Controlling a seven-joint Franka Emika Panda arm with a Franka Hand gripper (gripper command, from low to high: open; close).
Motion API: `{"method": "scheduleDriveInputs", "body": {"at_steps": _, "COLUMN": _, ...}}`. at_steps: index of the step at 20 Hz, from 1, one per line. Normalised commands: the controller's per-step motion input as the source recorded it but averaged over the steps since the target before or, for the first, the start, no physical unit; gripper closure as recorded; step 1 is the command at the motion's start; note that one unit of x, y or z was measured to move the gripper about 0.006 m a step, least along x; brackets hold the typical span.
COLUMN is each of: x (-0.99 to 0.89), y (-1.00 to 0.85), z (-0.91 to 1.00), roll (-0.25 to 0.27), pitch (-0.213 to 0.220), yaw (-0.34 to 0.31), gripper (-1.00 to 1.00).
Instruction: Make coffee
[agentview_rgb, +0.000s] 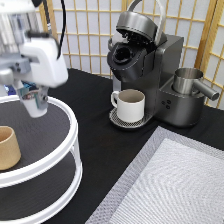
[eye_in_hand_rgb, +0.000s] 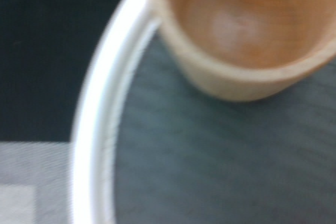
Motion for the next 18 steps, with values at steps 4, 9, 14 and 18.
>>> {"method": "scheduleDriveInputs", "body": {"at_steps": 4, "x": 0.71, "y": 0.35, "z": 0.79, "roll": 0.179, "pitch": 0.064, "yaw": 0.072, "gripper": 1.0}}
{"method": "scheduleDriveInputs", "body": {"at_steps": 9, "x": 0.67, "y": 0.45, "z": 0.61, "roll": 0.242, "pitch": 0.12, "yaw": 0.093, "gripper": 1.0}}
{"method": "scheduleDriveInputs", "body": {"at_steps": 14, "x": 0.52, "y": 0.5, "z": 0.5, "roll": 0.275, "pitch": 0.11, "yaw": 0.068, "gripper": 1.0}}
{"method": "scheduleDriveInputs", "body": {"at_steps": 18, "x": 0.33, "y": 0.48, "z": 0.48, "roll": 0.282, "pitch": 0.079, "yaw": 0.017, "gripper": 1.0}}
